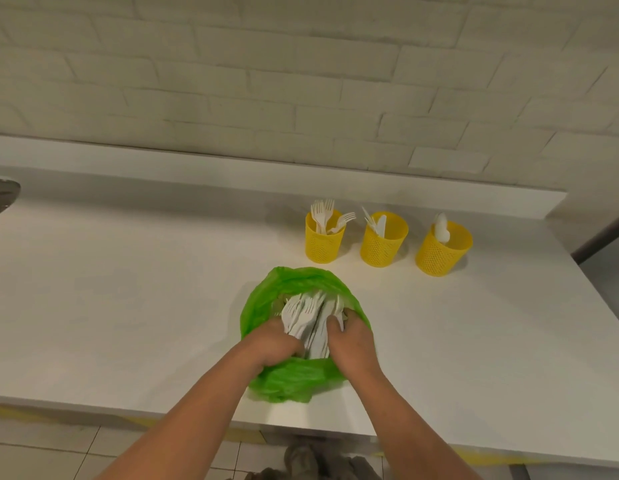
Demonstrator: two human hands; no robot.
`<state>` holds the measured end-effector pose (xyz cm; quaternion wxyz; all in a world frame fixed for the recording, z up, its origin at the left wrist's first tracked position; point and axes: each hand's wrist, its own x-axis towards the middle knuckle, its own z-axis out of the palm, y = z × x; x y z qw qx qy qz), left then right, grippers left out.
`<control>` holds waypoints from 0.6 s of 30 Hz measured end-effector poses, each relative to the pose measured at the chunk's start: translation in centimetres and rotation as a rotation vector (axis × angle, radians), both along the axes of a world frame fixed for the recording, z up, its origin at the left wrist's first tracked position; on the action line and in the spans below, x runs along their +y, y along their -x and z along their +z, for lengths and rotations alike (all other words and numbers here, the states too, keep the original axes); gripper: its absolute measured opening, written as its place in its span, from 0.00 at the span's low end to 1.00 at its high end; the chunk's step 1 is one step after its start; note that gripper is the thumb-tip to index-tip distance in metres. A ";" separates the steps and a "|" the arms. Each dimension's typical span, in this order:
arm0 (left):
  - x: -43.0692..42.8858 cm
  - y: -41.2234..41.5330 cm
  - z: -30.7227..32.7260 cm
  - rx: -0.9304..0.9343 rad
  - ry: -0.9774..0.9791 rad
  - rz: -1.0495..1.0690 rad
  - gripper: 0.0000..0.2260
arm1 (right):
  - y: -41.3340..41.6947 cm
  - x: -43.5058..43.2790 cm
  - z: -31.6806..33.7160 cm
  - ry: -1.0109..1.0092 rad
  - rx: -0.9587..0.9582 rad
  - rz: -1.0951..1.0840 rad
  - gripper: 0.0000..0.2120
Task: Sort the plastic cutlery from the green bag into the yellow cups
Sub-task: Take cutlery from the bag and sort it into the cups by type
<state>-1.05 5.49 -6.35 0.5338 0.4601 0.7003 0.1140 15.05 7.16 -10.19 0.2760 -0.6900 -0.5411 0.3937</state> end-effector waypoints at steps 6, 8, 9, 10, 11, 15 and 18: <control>-0.2 0.1 -0.5 0.021 -0.065 0.012 0.30 | 0.0 0.9 1.1 -0.221 -0.261 0.084 0.13; -0.3 0.3 -0.4 0.036 -0.059 -0.077 0.31 | -0.1 1.9 2.3 -0.245 -0.181 0.085 0.16; -0.4 0.3 -0.2 0.036 -0.053 -0.131 0.29 | -0.1 2.4 3.0 -0.243 -0.095 0.086 0.19; -0.6 0.4 -0.1 0.031 -0.049 -0.168 0.26 | -0.1 2.9 3.8 -0.236 -0.014 0.082 0.23; -0.6 0.5 -0.1 0.024 -0.049 -0.184 0.24 | -0.1 3.1 4.6 -0.210 0.060 0.072 0.27; -0.5 0.7 0.0 0.003 -0.124 -0.192 0.20 | -0.2 4.5 5.1 -0.022 0.296 -0.020 0.31; -0.3 0.8 0.2 -0.039 -0.190 -0.184 0.16 | -0.5 4.8 4.8 0.073 0.487 -0.081 0.30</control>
